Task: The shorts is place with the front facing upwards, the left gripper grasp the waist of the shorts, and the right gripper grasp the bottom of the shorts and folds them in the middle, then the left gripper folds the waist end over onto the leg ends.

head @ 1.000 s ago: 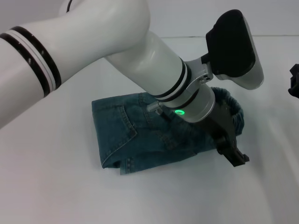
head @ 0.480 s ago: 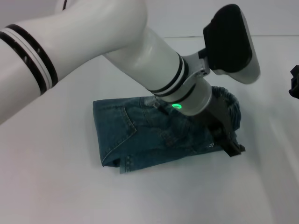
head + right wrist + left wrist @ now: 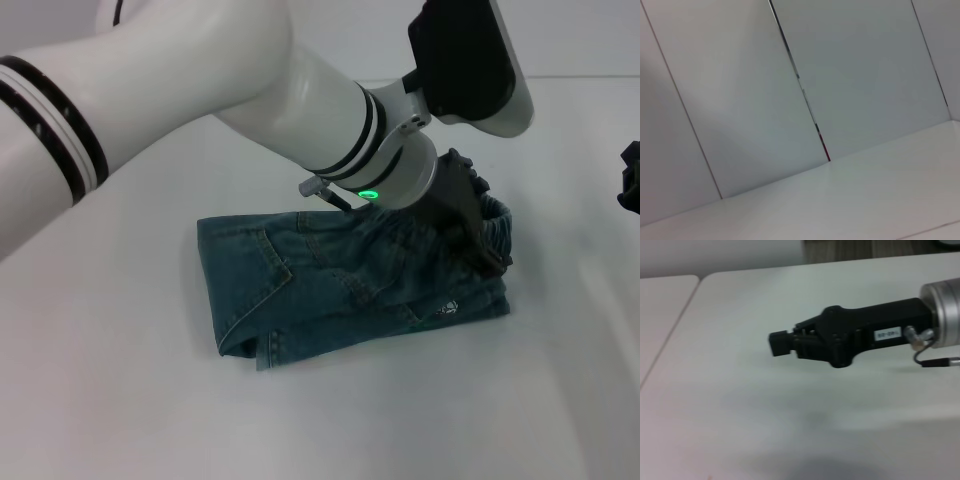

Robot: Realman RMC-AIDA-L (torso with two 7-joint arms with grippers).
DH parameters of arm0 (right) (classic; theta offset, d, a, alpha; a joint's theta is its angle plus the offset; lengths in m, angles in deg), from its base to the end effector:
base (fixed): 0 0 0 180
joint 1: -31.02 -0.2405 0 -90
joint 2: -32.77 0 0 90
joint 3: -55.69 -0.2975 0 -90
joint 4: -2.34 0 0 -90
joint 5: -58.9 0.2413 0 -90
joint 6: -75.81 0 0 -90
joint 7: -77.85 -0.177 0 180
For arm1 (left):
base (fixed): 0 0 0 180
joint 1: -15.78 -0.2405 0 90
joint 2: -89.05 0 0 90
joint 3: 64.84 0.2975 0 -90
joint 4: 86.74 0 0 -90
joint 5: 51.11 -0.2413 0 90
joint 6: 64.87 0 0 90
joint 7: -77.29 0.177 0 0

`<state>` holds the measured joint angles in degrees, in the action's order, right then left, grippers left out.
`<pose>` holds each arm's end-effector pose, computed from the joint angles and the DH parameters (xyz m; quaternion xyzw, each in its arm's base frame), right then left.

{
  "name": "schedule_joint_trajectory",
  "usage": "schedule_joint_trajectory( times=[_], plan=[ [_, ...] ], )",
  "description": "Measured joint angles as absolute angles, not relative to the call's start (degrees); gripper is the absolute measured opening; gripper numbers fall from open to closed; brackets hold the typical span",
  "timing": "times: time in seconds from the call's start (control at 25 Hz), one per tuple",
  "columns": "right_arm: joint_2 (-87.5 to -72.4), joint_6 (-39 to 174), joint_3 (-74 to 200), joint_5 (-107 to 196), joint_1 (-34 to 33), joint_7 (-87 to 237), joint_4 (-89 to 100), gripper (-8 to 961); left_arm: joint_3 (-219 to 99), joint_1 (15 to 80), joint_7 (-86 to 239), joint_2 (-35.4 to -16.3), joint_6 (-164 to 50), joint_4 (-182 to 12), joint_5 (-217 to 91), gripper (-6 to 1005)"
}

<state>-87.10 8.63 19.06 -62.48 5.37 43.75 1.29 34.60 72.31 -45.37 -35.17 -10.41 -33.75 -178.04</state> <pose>0.4065 0.3791 -0.0522 -0.6460 0.3780 0.3731 0.5482 -0.0476 0.4361 -0.2063 -0.9923 0.0186 0.0421 0.1152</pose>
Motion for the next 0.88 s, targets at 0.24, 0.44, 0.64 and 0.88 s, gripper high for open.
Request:
schedule_joint_trajectory(
  times=[0.24, 0.44, 0.64, 0.88],
  plan=[
    [-87.10, 8.67, 19.14, -62.48, 5.36, 43.80, 1.29, 2, 30.92, 68.11, -45.07, -35.34, -9.13, -27.78, -176.30, 917],
    [-87.09, 8.65, 19.24, -62.73, 5.36, 43.64, 1.27, 2, 24.72, 60.83, -41.93, -35.34, -8.82, -21.86, -167.02, 917],
    [-86.76, 6.91, 20.91, -63.07, 5.95, 41.68, 1.35, 3, 14.60, 53.62, -33.35, -35.29, -5.71, -23.26, -152.41, 917],
    [-85.37, -2.59, 32.39, -63.11, 5.71, 30.51, 7.30, 16, -2.71, 49.87, -23.60, -34.76, 9.04, -35.49, -145.88, 916]
  ],
)
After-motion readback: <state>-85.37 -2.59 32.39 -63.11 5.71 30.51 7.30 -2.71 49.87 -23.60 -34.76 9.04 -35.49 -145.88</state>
